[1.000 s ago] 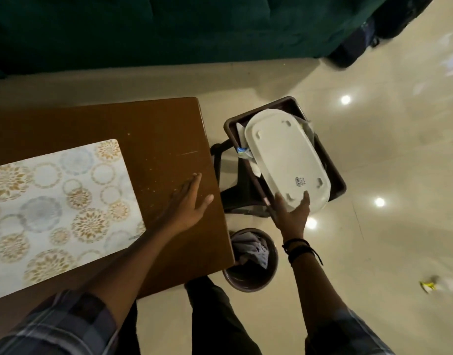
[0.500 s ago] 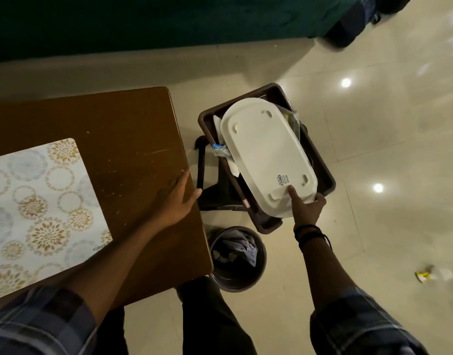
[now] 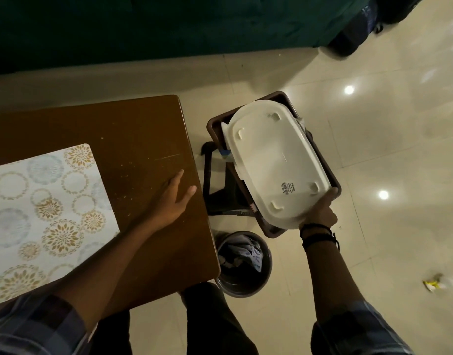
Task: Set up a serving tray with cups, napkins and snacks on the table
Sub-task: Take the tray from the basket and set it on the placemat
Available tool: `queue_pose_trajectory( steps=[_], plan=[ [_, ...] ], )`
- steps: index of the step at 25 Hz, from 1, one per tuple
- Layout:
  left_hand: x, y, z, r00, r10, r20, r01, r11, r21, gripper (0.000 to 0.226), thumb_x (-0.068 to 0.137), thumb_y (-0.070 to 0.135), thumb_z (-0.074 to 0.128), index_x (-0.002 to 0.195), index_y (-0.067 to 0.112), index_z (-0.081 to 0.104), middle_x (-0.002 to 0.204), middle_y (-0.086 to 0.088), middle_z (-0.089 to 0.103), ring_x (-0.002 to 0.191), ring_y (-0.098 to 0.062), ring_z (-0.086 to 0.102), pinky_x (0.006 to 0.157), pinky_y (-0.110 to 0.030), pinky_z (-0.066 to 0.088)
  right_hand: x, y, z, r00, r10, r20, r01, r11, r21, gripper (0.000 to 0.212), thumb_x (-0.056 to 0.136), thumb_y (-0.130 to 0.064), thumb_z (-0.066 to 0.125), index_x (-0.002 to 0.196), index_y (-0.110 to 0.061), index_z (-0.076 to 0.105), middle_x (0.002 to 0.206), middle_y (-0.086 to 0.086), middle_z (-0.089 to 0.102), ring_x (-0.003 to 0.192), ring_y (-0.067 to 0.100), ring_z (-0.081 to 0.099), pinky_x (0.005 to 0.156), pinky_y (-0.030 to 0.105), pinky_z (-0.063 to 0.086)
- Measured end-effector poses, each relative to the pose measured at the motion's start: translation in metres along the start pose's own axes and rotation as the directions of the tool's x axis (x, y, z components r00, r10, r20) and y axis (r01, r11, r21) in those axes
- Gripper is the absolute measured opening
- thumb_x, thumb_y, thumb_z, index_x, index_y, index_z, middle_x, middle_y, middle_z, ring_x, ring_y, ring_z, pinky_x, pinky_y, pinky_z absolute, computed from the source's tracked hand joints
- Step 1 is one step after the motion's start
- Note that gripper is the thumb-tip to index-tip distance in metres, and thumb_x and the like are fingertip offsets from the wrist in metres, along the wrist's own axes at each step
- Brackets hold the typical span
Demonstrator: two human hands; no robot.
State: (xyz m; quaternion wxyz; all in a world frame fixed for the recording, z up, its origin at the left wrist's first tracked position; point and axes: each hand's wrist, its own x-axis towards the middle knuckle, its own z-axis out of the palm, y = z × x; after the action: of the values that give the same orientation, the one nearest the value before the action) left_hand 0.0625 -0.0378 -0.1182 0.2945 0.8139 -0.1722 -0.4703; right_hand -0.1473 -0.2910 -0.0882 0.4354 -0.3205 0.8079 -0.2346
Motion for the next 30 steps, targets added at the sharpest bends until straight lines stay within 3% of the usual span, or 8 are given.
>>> queue_pose_trajectory(
  steps=[6, 10, 12, 14, 17, 22, 27, 30],
  plan=[
    [-0.023, -0.032, -0.052, 0.988, 0.015, -0.156, -0.048, 0.977, -0.209, 0.058, 0.095, 0.048, 0.038, 0.14, 0.013, 0.039, 0.142, -0.013, 0.048, 0.125, -0.029, 0.051, 0.094, -0.041, 0.046, -0.054, 0.026, -0.016, 0.986, -0.068, 0.153, 0.058, 0.996, 0.071, 0.06, 0.077, -0.073, 0.054, 0.096, -0.016, 0.064, 0.101, 0.001, 0.066, 0.091, 0.024, 0.063, 0.087, 0.041, 0.053],
    [-0.058, -0.05, -0.105, 0.976, -0.217, -0.024, 0.171, 0.829, -0.533, 0.081, 0.087, 0.073, 0.018, 0.104, 0.008, 0.064, 0.078, -0.012, 0.076, 0.065, -0.026, 0.07, 0.059, -0.033, 0.055, -0.104, 0.052, 0.001, 0.943, -0.075, 0.323, 0.03, 0.989, 0.143, 0.049, 0.084, -0.062, 0.056, 0.109, -0.02, 0.063, 0.109, 0.001, 0.064, 0.096, 0.022, 0.06, 0.085, 0.038, 0.05],
    [-0.082, -0.068, -0.129, 0.96, -0.237, 0.151, 0.273, 0.663, -0.697, 0.098, 0.077, 0.084, 0.011, 0.102, 0.007, 0.066, 0.084, -0.018, 0.075, 0.071, -0.034, 0.071, 0.062, -0.04, 0.059, -0.125, 0.068, 0.015, 0.918, -0.112, 0.379, 0.031, 0.976, 0.214, 0.043, 0.081, -0.048, 0.065, 0.11, -0.018, 0.056, 0.113, 0.002, 0.058, 0.1, 0.022, 0.058, 0.081, 0.038, 0.05],
    [-0.104, -0.094, -0.148, 0.955, -0.189, 0.228, 0.292, 0.475, -0.83, 0.104, 0.069, 0.089, 0.019, 0.114, 0.007, 0.063, 0.105, -0.019, 0.072, 0.093, -0.039, 0.07, 0.074, -0.051, 0.059, -0.147, 0.082, 0.028, 0.865, -0.158, 0.477, 0.035, 0.966, 0.257, 0.012, 0.084, -0.028, 0.061, 0.087, -0.02, 0.053, 0.082, -0.002, 0.052, 0.076, 0.015, 0.051, 0.068, 0.03, 0.041],
    [-0.13, -0.125, -0.165, 0.968, -0.149, 0.204, 0.24, 0.294, -0.925, 0.072, 0.079, 0.07, 0.042, 0.118, 0.011, 0.059, 0.115, -0.015, 0.069, 0.103, -0.038, 0.067, 0.08, -0.057, 0.055, -0.187, 0.087, 0.043, 0.738, -0.171, 0.652, -0.022, 0.961, 0.277, 0.019, 0.073, -0.026, 0.062, 0.059, -0.019, 0.05, 0.052, -0.007, 0.047, 0.053, 0.011, 0.047, 0.058, 0.024, 0.035],
    [-0.157, -0.163, -0.18, 0.97, -0.243, -0.032, 0.01, 0.17, -0.985, 0.033, 0.093, 0.03, 0.041, 0.089, 0.024, 0.073, 0.085, 0.001, 0.073, 0.074, -0.015, 0.071, 0.066, -0.029, 0.059, -0.227, 0.107, 0.059, 0.517, 0.003, 0.856, 0.032, 0.999, -0.023, 0.04, 0.091, -0.03, 0.055, 0.12, -0.003, 0.057, 0.113, 0.017, 0.065, 0.103, 0.032, 0.062, 0.091, 0.042, 0.048],
    [-0.17, -0.195, -0.196, 0.951, -0.271, -0.147, -0.083, 0.234, -0.969, 0.028, 0.094, 0.037, 0.049, 0.113, 0.024, 0.065, 0.099, 0.002, 0.074, 0.087, -0.016, 0.072, 0.074, -0.031, 0.059, -0.244, 0.123, 0.073, 0.495, -0.005, 0.869, 0.092, 0.995, -0.046, 0.049, 0.09, -0.01, 0.059, 0.137, -0.009, 0.046, 0.134, 0.019, 0.057, 0.119, 0.035, 0.057, 0.103, 0.052, 0.044],
    [-0.171, -0.223, -0.204, 0.872, -0.417, -0.257, -0.051, 0.445, -0.894, 0.013, 0.094, 0.035, 0.054, 0.097, 0.027, 0.064, 0.101, -0.001, 0.068, 0.089, -0.018, 0.066, 0.072, -0.031, 0.051, -0.254, 0.136, 0.08, 0.484, -0.019, 0.875, 0.296, 0.945, -0.143, 0.035, 0.092, -0.006, 0.055, 0.127, -0.002, 0.055, 0.117, 0.02, 0.063, 0.104, 0.034, 0.062, 0.091, 0.046, 0.054]
  ],
)
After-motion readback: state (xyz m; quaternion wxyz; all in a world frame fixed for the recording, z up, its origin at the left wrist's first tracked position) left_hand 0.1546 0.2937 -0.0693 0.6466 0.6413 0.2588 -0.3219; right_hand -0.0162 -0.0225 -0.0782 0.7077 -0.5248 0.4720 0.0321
